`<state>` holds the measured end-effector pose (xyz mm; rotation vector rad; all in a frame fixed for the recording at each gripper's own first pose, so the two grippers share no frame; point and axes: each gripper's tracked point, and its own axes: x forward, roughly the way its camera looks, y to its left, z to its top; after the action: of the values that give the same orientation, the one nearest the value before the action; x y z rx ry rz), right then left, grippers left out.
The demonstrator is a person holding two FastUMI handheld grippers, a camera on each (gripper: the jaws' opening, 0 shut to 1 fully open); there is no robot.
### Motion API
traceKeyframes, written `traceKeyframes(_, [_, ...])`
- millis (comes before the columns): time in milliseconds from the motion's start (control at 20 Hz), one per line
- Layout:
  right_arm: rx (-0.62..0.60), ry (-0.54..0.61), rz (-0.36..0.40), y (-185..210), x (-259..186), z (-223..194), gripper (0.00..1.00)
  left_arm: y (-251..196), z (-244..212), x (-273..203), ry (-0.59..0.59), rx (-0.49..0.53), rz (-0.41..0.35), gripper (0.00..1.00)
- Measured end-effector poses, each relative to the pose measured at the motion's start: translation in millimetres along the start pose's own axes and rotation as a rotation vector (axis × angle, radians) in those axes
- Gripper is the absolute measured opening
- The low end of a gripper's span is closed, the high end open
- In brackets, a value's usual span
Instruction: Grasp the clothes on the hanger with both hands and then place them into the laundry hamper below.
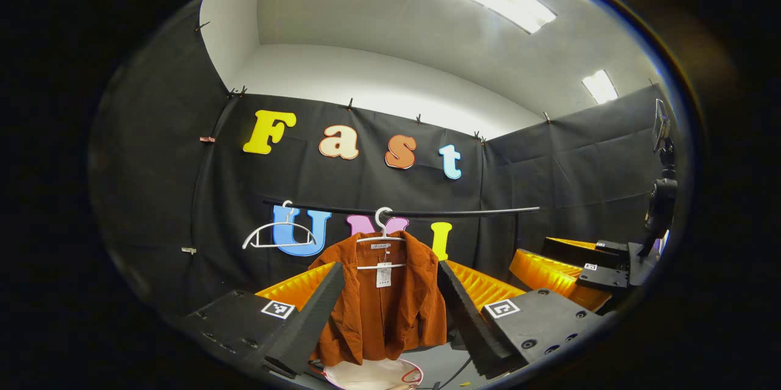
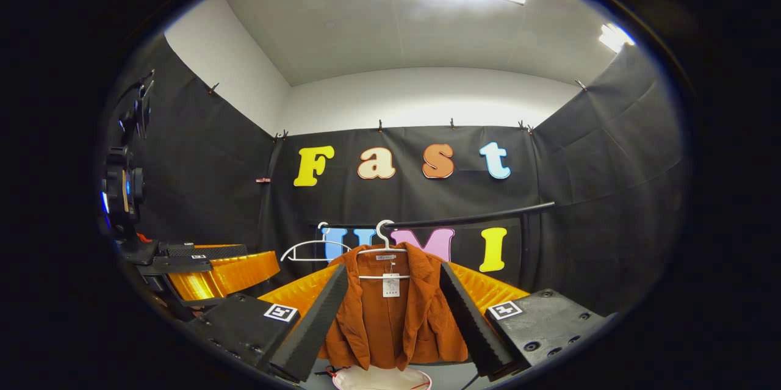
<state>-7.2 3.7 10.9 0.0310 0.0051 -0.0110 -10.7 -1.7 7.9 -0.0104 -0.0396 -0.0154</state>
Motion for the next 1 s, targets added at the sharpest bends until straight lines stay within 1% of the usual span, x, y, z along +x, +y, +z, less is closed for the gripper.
traceKeyframes(100, [-0.016,0.005,-0.009,-1,-1,-1,0.97,0,-1,-1,0.004,0.004,0.000,0.96])
traceKeyframes(250, [-0.013,0.009,0.009,7,-1,-1,0.97,1,-1,-1,0.007,-0.001,-0.006,0.97])
traceKeyframes(350, [-0.027,0.007,0.004,5,2,-2,0.97,2,-2,1,0.010,-0.004,-0.010,0.96])
traceKeyframes(400, [-0.035,0.006,0.004,7,2,-3,0.97,3,-3,2,0.011,-0.005,-0.013,0.97])
traceKeyframes(750, [-0.037,0.028,0.013,19,9,-12,0.97,16,-9,4,0.033,0.001,-0.027,0.96])
traceKeyframes(800, [-0.038,0.030,0.010,20,10,-13,0.99,17,-11,5,0.037,-0.001,-0.031,0.96])
traceKeyframes(850, [-0.036,0.029,0.003,20,11,-14,0.97,20,-11,6,0.037,-0.001,-0.037,0.97])
traceKeyframes(1000, [-0.032,0.038,-0.022,21,16,-22,0.97,27,-16,12,0.046,0.000,-0.049,0.97])
